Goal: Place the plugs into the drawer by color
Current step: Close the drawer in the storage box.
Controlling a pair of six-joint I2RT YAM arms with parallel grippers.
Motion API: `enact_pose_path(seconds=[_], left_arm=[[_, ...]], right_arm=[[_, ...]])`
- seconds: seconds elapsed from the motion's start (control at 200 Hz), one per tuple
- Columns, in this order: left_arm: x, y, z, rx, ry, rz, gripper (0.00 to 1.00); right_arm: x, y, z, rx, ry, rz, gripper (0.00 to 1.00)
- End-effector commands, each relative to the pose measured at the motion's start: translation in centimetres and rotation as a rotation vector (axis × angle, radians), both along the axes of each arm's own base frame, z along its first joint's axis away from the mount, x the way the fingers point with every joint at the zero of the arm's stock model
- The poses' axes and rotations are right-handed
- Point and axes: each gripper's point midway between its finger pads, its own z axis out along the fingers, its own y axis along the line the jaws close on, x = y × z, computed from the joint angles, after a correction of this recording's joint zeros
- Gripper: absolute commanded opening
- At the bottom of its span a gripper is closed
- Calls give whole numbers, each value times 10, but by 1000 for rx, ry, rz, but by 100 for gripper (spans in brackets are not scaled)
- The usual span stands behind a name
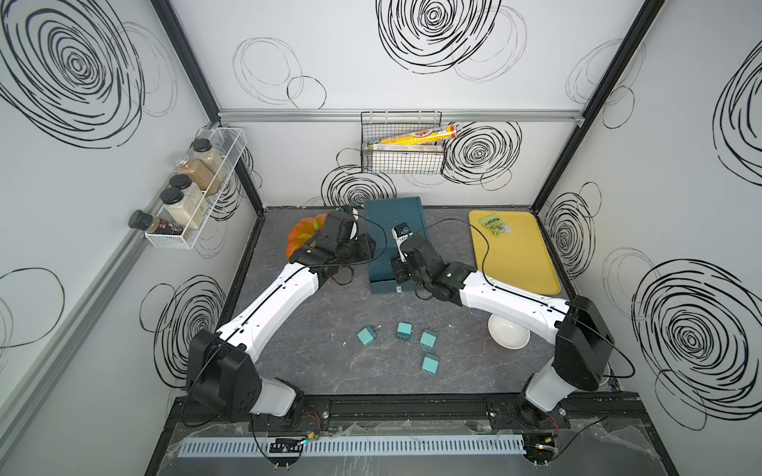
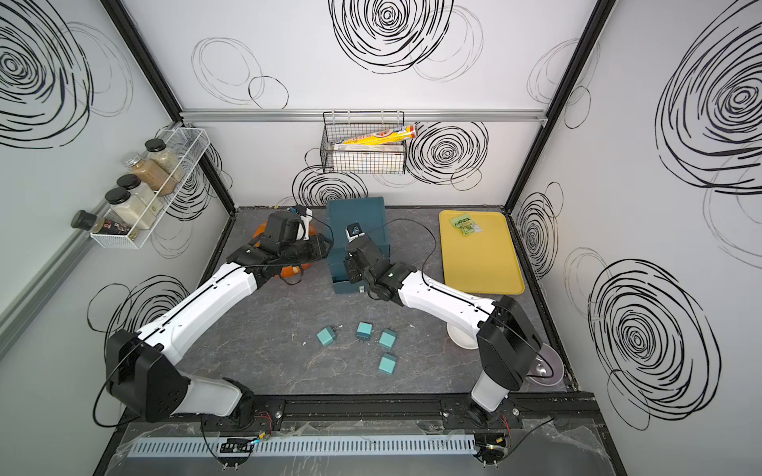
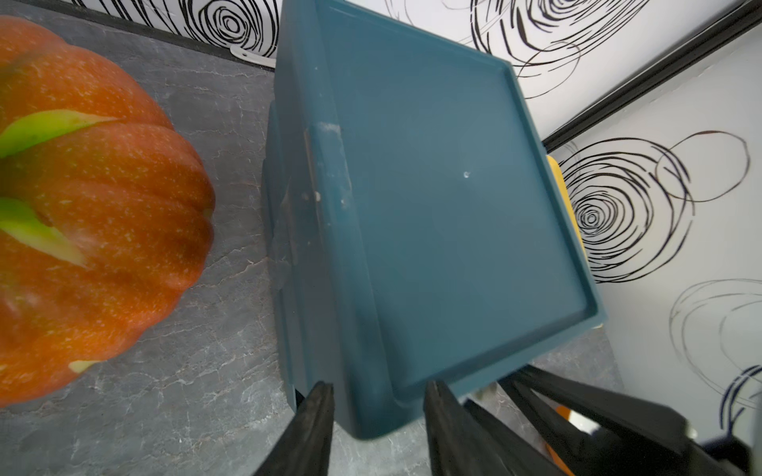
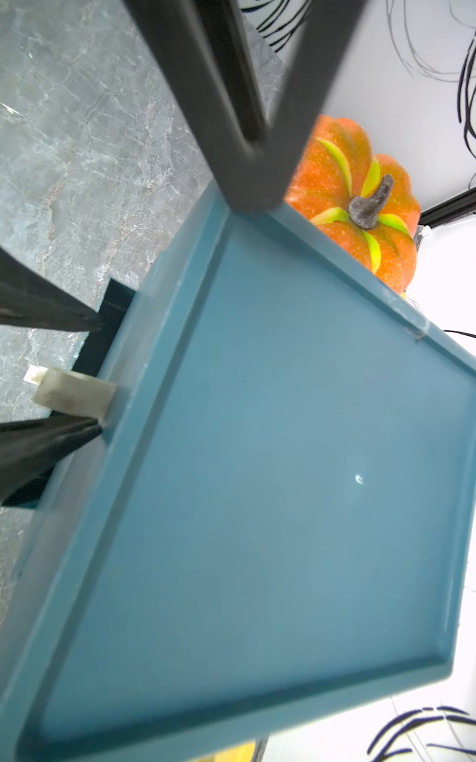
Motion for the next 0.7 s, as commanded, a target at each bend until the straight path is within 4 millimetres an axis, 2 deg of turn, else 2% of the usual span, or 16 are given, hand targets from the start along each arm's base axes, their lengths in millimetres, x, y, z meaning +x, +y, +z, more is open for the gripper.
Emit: enact_pose_path(seconds=[0.0, 0.08, 0.13, 0.21, 0.275, 0.3, 0.375, 0.441, 0.501, 0.591, 0.696], left_arm=[[-8, 7, 1, 2, 12, 15, 43], [-22, 8, 21, -75, -77, 19, 42], [-35, 10, 40, -154, -156, 31, 45], [-62, -2, 60, -391, -279, -41, 51], [-83, -14, 60, -568, -312, -106, 51], [-88, -17, 55, -616, -307, -120, 51], [-100, -29, 41, -728, -280, -162, 66], [-111, -36, 24, -809, -263, -170, 66], [-117, -43, 0, -823, -231, -149, 66], [-118, -45, -38, -810, -193, -85, 67], [-114, -46, -53, -855, -187, -61, 79]], right_arm=[[9, -7, -10, -54, 6, -27, 35], [-1, -1, 10, 20, -7, 28, 34], [-11, 1, 32, 95, -38, 76, 36], [-24, -5, 65, 170, -97, 118, 47], [-27, -19, 84, 186, -130, 107, 54], [-25, -25, 89, 190, -136, 111, 55], [-23, -35, 94, 178, -146, 166, 58], [-16, -48, 84, 120, -138, 146, 63], [-6, -62, 78, 102, -124, 95, 65], [9, -77, 79, 143, -124, 53, 71], [33, -94, 78, 97, -128, -51, 69]])
